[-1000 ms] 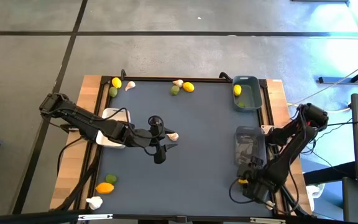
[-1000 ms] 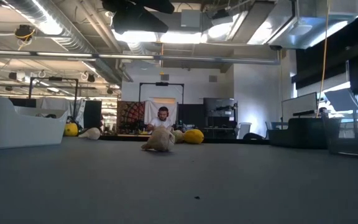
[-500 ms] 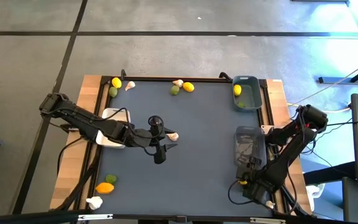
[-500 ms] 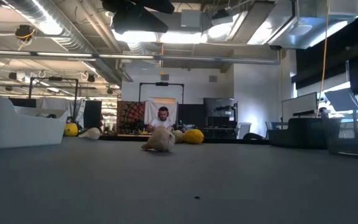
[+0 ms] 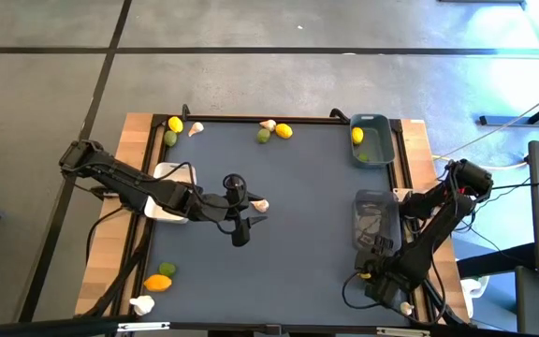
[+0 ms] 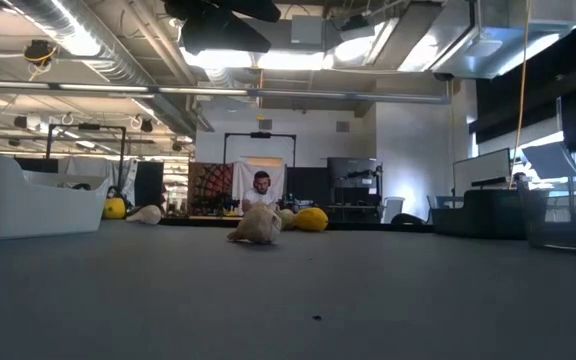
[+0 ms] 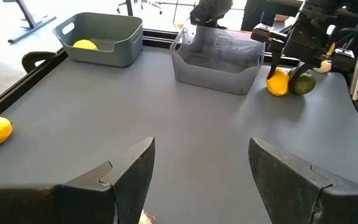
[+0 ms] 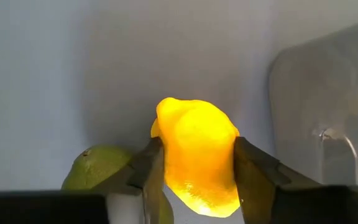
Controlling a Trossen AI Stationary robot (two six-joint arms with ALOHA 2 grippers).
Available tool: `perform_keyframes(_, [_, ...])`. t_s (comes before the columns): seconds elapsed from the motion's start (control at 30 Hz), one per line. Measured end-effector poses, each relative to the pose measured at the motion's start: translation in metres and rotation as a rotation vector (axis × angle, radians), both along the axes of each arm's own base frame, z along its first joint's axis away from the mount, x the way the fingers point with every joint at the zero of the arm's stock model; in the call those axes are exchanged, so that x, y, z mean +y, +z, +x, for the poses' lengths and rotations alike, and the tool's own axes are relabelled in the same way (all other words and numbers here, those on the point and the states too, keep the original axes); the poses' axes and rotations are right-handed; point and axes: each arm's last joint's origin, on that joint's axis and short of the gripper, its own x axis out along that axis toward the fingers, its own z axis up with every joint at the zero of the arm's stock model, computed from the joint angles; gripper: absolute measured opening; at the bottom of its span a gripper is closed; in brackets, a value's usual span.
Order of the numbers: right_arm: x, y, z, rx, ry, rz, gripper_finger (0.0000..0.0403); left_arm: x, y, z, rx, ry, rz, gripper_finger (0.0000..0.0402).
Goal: Sort produce into baskets
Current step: Put the lemon into the blue bin
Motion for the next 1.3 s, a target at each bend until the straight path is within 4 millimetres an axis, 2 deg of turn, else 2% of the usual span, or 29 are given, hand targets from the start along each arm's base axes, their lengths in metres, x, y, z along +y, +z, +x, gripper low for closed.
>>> perform_keyframes(0.2, [0.000,0.000,0.000,-0.006,0.000,0.000,0.0141,0.000,0.000,0.000,0.001,-0.003,0.006,0.0255])
perform_keyframes(0.37, [0.006,0.009,0.004,-0.010,-0.002,0.009,0.0140,0.000,0.000,0.000,0.001,-0.002,0.005,0.0255])
perform_keyframes(0.6, [0.013,0.038,0.010,-0.029,0.000,-0.011,0.0139,0.000,0.000,0.000,-0.001,0.002,-0.004,0.0255])
perform_keyframes(0.8, [0.013,0.057,0.026,-0.073,0.004,0.006,0.0145,-0.001,0.000,0.000,-0.002,-0.001,-0.004,0.0255])
perform_keyframes(1.03, [0.001,0.069,0.050,-0.125,0.041,-0.004,0.0147,-0.001,0.000,0.000,-0.002,-0.002,-0.004,0.0255])
perform_keyframes(1.3, [-0.020,0.070,0.071,-0.131,0.064,-0.050,0.0148,-0.001,0.000,0.000,-0.006,0.008,-0.024,0.0255])
